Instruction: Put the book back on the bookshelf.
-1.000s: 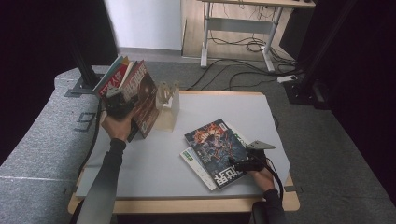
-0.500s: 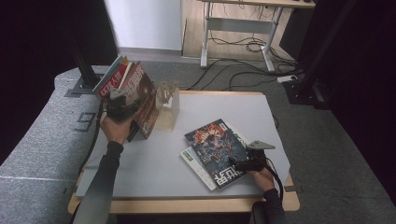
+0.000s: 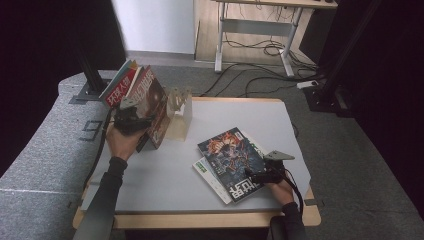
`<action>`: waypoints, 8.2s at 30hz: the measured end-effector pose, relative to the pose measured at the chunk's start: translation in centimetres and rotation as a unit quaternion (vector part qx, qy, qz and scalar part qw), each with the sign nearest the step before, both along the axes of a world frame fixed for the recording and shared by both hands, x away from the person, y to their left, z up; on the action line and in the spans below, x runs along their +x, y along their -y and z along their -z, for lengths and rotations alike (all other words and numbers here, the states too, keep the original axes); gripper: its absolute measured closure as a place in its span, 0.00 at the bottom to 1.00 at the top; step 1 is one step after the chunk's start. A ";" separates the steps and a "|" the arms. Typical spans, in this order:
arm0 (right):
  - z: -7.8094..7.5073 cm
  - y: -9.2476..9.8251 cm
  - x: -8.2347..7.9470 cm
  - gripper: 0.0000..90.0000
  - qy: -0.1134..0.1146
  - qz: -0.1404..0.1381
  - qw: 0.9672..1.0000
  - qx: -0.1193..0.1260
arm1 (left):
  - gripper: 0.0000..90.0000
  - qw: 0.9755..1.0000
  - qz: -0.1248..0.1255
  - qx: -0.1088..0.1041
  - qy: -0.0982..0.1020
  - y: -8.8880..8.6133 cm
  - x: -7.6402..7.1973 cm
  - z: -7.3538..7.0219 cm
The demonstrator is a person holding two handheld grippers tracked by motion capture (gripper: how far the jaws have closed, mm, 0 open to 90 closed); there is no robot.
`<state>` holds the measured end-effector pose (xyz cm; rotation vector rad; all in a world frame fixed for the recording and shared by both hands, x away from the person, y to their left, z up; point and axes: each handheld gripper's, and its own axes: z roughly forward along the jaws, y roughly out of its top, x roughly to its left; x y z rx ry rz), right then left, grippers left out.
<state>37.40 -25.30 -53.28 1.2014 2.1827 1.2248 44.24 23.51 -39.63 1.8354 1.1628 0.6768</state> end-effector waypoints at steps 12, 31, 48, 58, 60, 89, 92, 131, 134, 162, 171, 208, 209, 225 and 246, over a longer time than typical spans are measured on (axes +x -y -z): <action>0.0 0.0 0.0 0.00 0.000 0.000 1.000 0.000 | 0.09 0.999 0.026 0.003 -0.034 0.5 -2.0 0.0; 0.0 0.0 0.0 0.00 0.000 0.000 1.000 0.000 | 0.00 0.995 0.092 -0.014 -0.039 0.8 -6.0 1.1; 0.0 0.0 0.0 0.00 0.001 0.000 1.000 0.000 | 0.00 0.978 0.190 0.000 -0.089 4.4 -6.6 6.8; 0.0 0.0 0.0 0.00 0.001 0.000 1.000 0.000 | 0.00 0.963 0.241 0.032 -0.113 6.4 -6.7 10.6; 0.0 0.0 0.0 0.00 0.001 0.000 1.000 0.000 | 0.00 0.963 0.241 0.039 -0.116 6.7 -6.7 11.1; 0.0 -0.1 -0.1 0.00 0.005 0.002 1.000 -0.004 | 0.01 0.959 0.235 0.095 -0.129 8.3 -7.1 13.5; 0.0 -0.1 -0.1 0.00 0.003 0.004 1.000 -0.004 | 0.01 0.959 0.235 0.094 -0.129 8.3 -7.1 13.5; -1.1 2.1 -4.9 0.03 -0.007 0.007 0.999 -0.049 | 0.00 0.947 0.291 0.061 -0.121 15.5 -0.8 9.9; -1.0 2.4 -5.4 0.03 -0.011 0.009 0.999 -0.043 | 0.00 0.947 0.290 0.068 -0.120 16.0 0.0 9.9; -0.7 2.8 -7.5 0.01 -0.026 0.013 0.998 -0.051 | 0.02 0.943 0.298 0.027 -0.145 16.7 2.5 12.2; -0.6 2.7 -7.0 0.00 -0.024 0.014 0.998 -0.051 | 0.01 0.941 0.297 0.049 -0.152 16.6 1.7 11.9; -0.9 1.8 -2.6 0.00 -0.032 -0.010 0.999 -0.037 | 0.00 0.941 0.294 0.047 -0.163 12.4 -5.1 11.9; -1.0 1.7 -2.5 0.00 -0.032 -0.010 0.999 -0.037 | 0.00 0.941 0.294 0.046 -0.164 12.3 -5.2 11.9; -0.9 0.3 -0.1 0.00 -0.027 -0.019 0.999 -0.033 | 0.00 0.937 0.300 0.039 -0.176 10.6 -8.2 12.0; -1.2 -1.4 2.1 0.00 -0.022 -0.027 0.998 -0.048 | 0.00 0.941 0.296 0.041 -0.161 9.8 -9.0 11.7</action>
